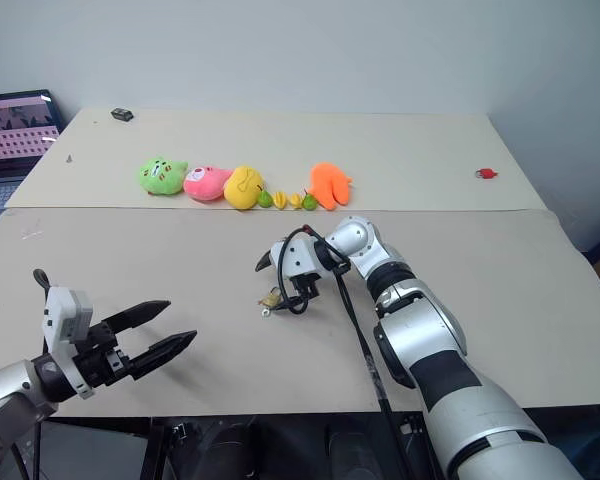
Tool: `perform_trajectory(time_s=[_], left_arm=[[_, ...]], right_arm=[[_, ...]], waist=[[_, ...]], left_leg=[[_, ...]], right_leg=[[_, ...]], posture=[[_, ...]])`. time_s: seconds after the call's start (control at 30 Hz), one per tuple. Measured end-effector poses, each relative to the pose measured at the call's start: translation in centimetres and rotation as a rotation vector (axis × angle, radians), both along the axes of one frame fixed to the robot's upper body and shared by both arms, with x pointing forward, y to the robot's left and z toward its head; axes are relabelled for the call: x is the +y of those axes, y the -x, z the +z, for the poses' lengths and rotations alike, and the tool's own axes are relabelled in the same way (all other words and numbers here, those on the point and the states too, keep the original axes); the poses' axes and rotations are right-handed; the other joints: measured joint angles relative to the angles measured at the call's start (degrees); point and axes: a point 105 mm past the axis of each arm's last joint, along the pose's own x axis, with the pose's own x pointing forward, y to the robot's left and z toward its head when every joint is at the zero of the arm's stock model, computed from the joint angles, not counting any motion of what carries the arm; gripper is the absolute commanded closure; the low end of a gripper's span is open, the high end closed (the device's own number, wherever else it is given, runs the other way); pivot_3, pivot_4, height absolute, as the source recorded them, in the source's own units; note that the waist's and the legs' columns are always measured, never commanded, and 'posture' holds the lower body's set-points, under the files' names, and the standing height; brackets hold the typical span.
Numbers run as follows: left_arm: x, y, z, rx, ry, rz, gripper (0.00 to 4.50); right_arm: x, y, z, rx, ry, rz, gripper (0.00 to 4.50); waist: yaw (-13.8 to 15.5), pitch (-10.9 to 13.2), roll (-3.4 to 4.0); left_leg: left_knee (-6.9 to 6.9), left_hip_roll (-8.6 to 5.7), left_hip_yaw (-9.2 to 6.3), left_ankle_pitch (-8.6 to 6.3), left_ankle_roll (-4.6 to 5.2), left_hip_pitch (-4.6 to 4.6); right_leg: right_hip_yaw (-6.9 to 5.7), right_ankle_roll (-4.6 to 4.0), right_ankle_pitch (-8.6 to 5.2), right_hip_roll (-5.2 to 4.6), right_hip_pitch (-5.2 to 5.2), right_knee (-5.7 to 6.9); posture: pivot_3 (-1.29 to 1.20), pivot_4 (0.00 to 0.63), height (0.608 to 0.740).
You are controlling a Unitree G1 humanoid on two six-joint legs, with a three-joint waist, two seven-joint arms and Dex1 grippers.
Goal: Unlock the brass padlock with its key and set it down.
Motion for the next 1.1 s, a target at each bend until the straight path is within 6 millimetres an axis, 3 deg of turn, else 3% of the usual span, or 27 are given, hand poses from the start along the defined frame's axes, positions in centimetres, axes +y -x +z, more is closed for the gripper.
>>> perform_trajectory(time_s=[0.27,0.73,0.97,1.1], left_arm=[[-0.1,0.0,0.2,-0.004,0.01,0.003,0.0],[-0.4,-0.1,1.0,-0.03,0.026,0.016,0.0],[-0.8,0.3,0.9,-0.026,0.043,0.024,0.0],[-0.8,0.3,1.0,-0.027,0.046,0.03,0.0]], right_arm=[[-1.1,-0.3,-0.1,0.002,0.017,-0.019,0.08],[1.6,1.1,-1.3,0.02,0.052,0.057,0.08],[1.6,0.8,-1.0,-0.027,0.129,0.079,0.08],[0.1,0.0,-0.1,-0.06,0.246,0.087,0.08]], waist=[[-0.09,0.0,0.0],[-0.04,0.0,0.0],[0.13,0.0,0.0],[0.19,0.0,0.01]], left_leg=[[0.0,0.0,0.0,0.0,0.0,0.03],[0.0,0.0,0.0,0.0,0.0,0.02],[0.01,-0.01,0.0,0.0,-0.02,0.21],[0.0,-0.01,0.0,0.0,-0.02,0.16]], right_leg=[[0.0,0.0,0.0,0.02,0.0,0.01],[0.01,0.0,0.0,0.01,0.01,0.01],[0.0,0.0,0.0,0.0,0.17,0.01],[0.0,-0.01,-0.01,0.0,0.12,0.0]], posture=[[0.0,0.15,0.717],[0.0,0.15,0.717],[0.0,0.15,0.717],[0.0,0.15,0.717]])
